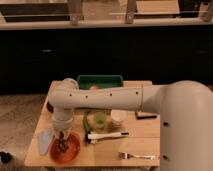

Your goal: Place grapes in red bowl

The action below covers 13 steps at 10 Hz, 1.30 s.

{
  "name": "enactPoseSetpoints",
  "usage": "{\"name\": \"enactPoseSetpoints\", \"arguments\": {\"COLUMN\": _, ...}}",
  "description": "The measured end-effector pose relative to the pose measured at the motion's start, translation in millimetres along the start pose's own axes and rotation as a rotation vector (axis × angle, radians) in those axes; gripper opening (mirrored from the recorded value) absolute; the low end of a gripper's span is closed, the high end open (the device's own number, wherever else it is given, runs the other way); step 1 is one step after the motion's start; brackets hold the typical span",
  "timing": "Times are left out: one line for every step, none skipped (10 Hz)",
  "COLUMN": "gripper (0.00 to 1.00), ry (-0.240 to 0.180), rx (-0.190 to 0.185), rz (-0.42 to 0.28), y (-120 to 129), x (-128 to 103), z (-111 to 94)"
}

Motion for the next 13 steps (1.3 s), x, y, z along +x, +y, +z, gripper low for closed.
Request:
{"name": "enactPoseSetpoints", "arguments": {"gripper": 0.0, "ry": -0.021, "rx": -0.005, "rz": -0.011, "y": -0.1, "x": -0.6, "z": 2.9}}
{"name": "enactPoseSetpoints", "arguments": {"gripper": 0.01, "ry": -0.036, "rx": -0.008, "rz": -0.024, "y": -0.8, "x": -1.5, "z": 4.9}}
{"name": "enactPoseSetpoints", "arguments": {"gripper": 0.06, "ry": -0.053, "rx": -0.014, "rz": -0.047, "y": -0.3, "x": -2.3, "z": 7.3}}
{"name": "enactPoseSetpoints", "arguments": {"gripper": 0.17, "ry": -0.067, "rx": -0.012, "rz": -0.082, "y": 0.0, "x": -2.5, "z": 8.6}}
{"name": "enactPoseSetpoints", "arguments": {"gripper": 0.25, "ry": -0.075, "rx": -0.013, "rz": -0.105, "y": 1.5, "x": -2.9, "z": 8.8}}
{"name": "enactPoseSetpoints", "arguments": {"gripper": 0.36, "ry": -0.087, "rx": -0.006, "rz": -0.139, "y": 0.8, "x": -2.8, "z": 9.8}}
{"name": "enactPoseSetpoints", "arguments": {"gripper": 0.48, "ry": -0.101, "rx": -0.001, "rz": -0.172, "y": -0.1, "x": -3.0, "z": 11.2}}
{"name": "enactPoseSetpoints", "arguments": {"gripper": 0.58, "ry": -0.11, "rx": -0.003, "rz": -0.193, "y": 0.3, "x": -3.1, "z": 12.2}}
{"name": "enactPoseSetpoints", "arguments": {"gripper": 0.68, "ry": -0.119, "rx": -0.005, "rz": -0.214, "y": -0.2, "x": -3.3, "z": 13.6}}
{"name": "enactPoseSetpoints", "arguments": {"gripper": 0.75, "ry": -0.124, "rx": -0.005, "rz": -0.228, "y": -2.0, "x": -3.7, "z": 14.5}}
{"name": "enactPoseSetpoints", "arguments": {"gripper": 0.78, "ry": -0.128, "rx": -0.008, "rz": -0.238, "y": -2.3, "x": -3.8, "z": 15.3}}
{"name": "enactPoseSetpoints", "arguments": {"gripper": 0.78, "ry": -0.129, "rx": -0.01, "rz": -0.243, "y": -1.5, "x": -3.3, "z": 15.2}}
{"name": "enactPoseSetpoints", "arguments": {"gripper": 0.78, "ry": -0.13, "rx": -0.011, "rz": -0.246, "y": -1.0, "x": -3.0, "z": 15.2}}
